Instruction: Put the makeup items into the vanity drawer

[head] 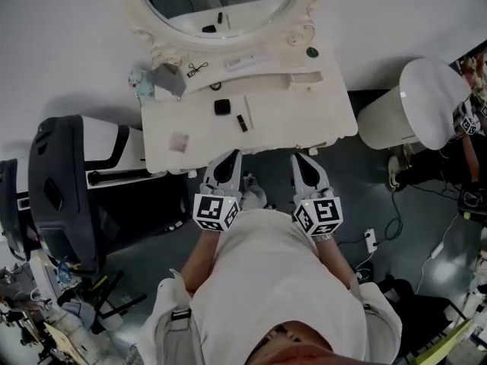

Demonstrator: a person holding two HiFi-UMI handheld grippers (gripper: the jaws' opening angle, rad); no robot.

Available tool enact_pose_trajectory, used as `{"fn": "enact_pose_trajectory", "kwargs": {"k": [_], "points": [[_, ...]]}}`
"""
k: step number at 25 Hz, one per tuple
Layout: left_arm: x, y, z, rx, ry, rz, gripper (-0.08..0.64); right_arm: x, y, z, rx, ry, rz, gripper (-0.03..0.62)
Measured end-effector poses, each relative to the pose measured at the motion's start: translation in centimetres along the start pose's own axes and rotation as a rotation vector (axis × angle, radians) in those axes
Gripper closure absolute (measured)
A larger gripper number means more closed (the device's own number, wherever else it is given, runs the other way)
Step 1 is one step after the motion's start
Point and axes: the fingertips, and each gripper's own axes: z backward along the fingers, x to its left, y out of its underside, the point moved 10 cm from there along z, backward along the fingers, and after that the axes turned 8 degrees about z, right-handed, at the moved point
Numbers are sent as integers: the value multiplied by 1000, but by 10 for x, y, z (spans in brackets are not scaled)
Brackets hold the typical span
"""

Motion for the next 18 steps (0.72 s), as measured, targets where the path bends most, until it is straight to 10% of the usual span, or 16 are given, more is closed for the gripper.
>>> {"fn": "enact_pose_trajectory", "kwargs": {"k": [18], "points": [[65, -53, -79, -93, -56, 15, 558, -30, -54, -120, -33, -63, 70, 583]]}}
